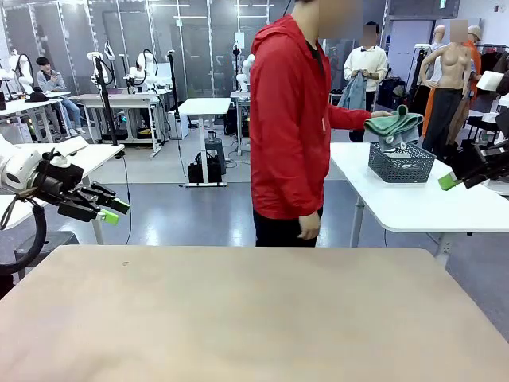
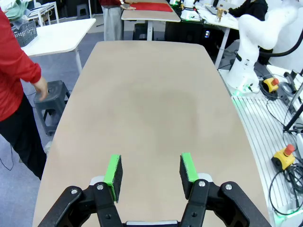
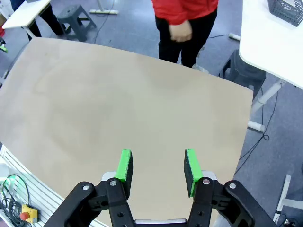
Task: Fold the towels and place them in the basket.
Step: Stack the folded Towel with hook on the right side of the table.
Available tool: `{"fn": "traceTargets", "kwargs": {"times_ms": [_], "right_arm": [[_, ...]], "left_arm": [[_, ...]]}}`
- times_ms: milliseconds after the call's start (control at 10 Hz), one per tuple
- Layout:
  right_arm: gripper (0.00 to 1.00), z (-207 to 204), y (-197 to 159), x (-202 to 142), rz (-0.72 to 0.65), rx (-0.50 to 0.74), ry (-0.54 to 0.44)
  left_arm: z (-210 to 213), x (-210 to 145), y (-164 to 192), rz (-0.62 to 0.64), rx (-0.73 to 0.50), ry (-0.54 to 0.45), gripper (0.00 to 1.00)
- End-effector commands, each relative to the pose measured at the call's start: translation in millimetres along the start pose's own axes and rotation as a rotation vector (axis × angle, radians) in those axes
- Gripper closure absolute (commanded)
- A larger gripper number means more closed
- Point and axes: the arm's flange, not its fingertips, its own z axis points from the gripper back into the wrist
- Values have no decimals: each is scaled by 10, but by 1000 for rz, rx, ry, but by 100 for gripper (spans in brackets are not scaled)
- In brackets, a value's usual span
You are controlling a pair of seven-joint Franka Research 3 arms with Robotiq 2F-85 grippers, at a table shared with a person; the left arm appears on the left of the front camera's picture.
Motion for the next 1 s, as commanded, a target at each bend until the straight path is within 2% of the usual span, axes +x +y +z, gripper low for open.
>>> {"fn": "traceTargets", "kwargs": {"times_ms": [0, 900], "right_arm": [[44, 10, 30, 12, -20, -3, -8], [44, 10, 30, 12, -20, -3, -8]], "left_arm": [[11, 27, 8, 11, -9, -3, 37], [11, 27, 8, 11, -9, -3, 37]]}}
